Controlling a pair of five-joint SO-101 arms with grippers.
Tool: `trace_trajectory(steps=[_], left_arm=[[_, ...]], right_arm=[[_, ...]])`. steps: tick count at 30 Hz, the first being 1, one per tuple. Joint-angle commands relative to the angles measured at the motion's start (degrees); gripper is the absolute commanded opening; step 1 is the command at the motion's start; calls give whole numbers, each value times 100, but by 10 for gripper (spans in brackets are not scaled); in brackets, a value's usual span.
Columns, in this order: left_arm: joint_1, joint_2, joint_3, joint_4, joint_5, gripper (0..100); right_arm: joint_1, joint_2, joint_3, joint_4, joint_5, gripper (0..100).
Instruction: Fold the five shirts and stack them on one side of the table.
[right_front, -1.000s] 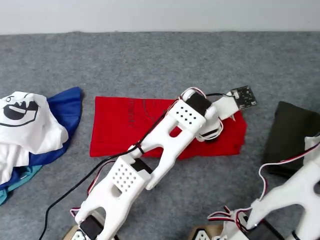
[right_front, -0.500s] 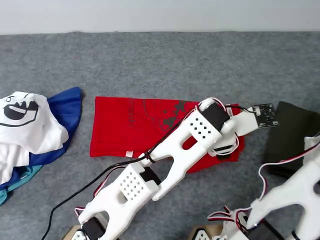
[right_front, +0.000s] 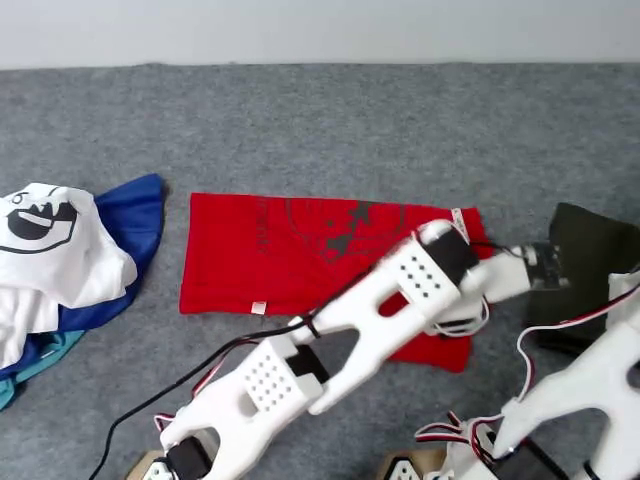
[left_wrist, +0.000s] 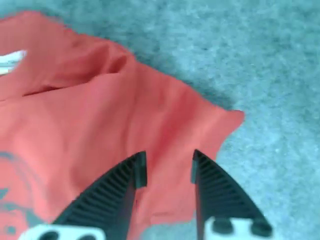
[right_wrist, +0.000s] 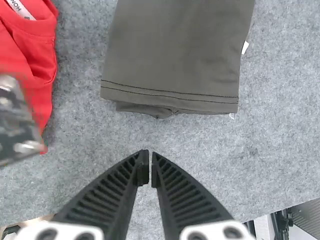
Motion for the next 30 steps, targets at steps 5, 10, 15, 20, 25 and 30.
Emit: trace_trajectory(steps=[5, 10, 15, 20, 25, 30], left_arm=[[-1125, -615, -22, -782, -35, 145], [-1424, -580, 13, -949, -35, 144], [-1574, -378, 4, -1204, -62, 96], [-1468, 97, -13, -932, -70, 75], [-1099, 281, -13, -237, -70, 73], [-844, 273, 13, 158, -44, 71]], right_arm=[[40, -119, -35, 224, 62, 22], [40, -119, -35, 224, 62, 22], [40, -119, -35, 224, 62, 22], [40, -119, -35, 224, 62, 22], [57, -119, -35, 224, 62, 22], [57, -119, -35, 224, 62, 22]])
